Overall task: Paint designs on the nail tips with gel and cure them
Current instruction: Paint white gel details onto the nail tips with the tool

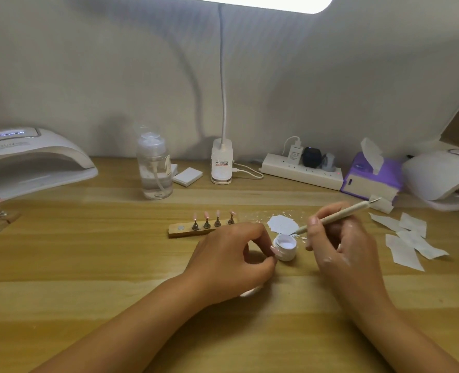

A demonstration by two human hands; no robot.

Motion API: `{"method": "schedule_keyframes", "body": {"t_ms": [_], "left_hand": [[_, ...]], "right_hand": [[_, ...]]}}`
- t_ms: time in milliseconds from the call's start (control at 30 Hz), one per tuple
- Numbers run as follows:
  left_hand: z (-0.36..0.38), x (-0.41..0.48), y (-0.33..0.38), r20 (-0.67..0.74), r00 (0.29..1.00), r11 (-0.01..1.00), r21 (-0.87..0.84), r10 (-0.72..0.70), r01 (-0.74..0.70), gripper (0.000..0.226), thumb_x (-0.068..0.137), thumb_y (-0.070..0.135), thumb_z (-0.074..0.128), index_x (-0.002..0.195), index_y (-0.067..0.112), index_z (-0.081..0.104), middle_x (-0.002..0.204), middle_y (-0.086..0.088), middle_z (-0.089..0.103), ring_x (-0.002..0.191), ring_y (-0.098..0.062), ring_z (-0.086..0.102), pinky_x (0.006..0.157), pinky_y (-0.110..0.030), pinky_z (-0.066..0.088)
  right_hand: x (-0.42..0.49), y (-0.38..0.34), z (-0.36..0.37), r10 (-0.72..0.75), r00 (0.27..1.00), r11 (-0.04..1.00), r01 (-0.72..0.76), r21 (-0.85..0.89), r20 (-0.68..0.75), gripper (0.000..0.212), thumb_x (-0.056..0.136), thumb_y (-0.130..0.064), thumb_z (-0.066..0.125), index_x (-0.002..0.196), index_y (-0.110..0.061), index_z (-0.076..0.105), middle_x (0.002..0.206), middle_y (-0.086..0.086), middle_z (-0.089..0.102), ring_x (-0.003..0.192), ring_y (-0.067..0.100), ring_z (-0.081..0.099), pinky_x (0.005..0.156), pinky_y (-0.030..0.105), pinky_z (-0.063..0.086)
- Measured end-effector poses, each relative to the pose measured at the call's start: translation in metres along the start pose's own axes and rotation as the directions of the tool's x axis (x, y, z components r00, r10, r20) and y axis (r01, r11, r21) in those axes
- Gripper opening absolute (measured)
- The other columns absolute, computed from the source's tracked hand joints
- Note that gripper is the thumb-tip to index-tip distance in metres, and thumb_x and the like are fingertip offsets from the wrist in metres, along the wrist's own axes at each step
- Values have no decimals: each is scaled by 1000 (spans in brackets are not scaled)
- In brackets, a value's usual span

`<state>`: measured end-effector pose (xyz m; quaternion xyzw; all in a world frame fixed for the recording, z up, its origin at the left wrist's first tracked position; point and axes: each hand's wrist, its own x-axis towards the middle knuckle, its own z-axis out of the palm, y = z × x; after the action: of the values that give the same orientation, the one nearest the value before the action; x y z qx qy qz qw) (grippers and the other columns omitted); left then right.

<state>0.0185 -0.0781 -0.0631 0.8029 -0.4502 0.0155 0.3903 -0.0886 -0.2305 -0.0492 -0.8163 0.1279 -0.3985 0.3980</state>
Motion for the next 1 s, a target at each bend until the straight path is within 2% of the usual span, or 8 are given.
{"method": "schedule_keyframes", "body": {"t_ms": [67,200,367,433,533,633,867,1000], "left_hand": [[1,-1,0,15,1000,1000,-9,10,-10,15,71,48,60,83,40,62,70,19,60,62,-7,54,58,-29,47],[0,0,-1,22,1000,1000,-18,15,-15,12,72,45,62,82,39,64,66,22,57,59,-6,53,57,-28,45],[-1,0,1,25,1000,1000,-29,-2,3,13,72,44,63,83,37,65,63,21,57,59,-6,55,59,-32,50],[-1,-1,2,27,1000,1000,-29,-6,7,14,73,44,63,83,35,65,64,21,58,60,-6,55,61,-34,51],[-2,0,3,31,999,1000,-15,-8,9,16,72,44,60,82,33,65,79,19,60,64,-4,54,66,-33,50],[-2,0,4,39,999,1000,-16,-26,26,15,71,44,59,80,33,64,94,18,60,64,-1,54,70,-33,51],[-1,0,5,53,998,998,-48,-39,41,14,71,42,60,80,32,64,99,17,63,66,-4,59,71,-36,53],[-2,0,5,64,997,996,-70,-53,58,10,71,43,58,78,36,61,95,13,71,66,-5,61,71,-36,54]], "right_hand": [[0,2,1,3,999,999,-2,-38,32,9,92,-28,58,85,-22,56,64,3,62,61,23,61,62,50,51],[-1,5,3,-31,997,992,38,-120,64,16,93,-27,64,79,-21,58,61,-8,58,59,16,55,53,39,45],[2,8,5,-11,996,991,23,-131,85,17,94,-27,65,80,-18,60,64,-9,60,67,11,58,57,38,46],[2,9,4,-18,995,990,32,-137,97,18,93,-27,66,80,-17,61,63,-9,59,66,10,57,56,33,42],[1,8,3,-26,996,992,36,-124,82,18,92,-30,66,77,-20,61,61,-10,58,63,9,56,55,21,36],[0,6,2,-28,998,995,34,-96,55,17,92,-34,64,78,-26,61,69,-16,62,64,8,58,54,16,39],[-2,1,1,-55,998,993,57,-99,21,15,92,-38,59,79,-30,57,59,-6,61,59,13,59,51,26,43],[-3,0,2,30,999,998,-29,-51,14,18,91,-44,58,79,-30,58,65,-6,66,62,11,64,60,39,53]]}}
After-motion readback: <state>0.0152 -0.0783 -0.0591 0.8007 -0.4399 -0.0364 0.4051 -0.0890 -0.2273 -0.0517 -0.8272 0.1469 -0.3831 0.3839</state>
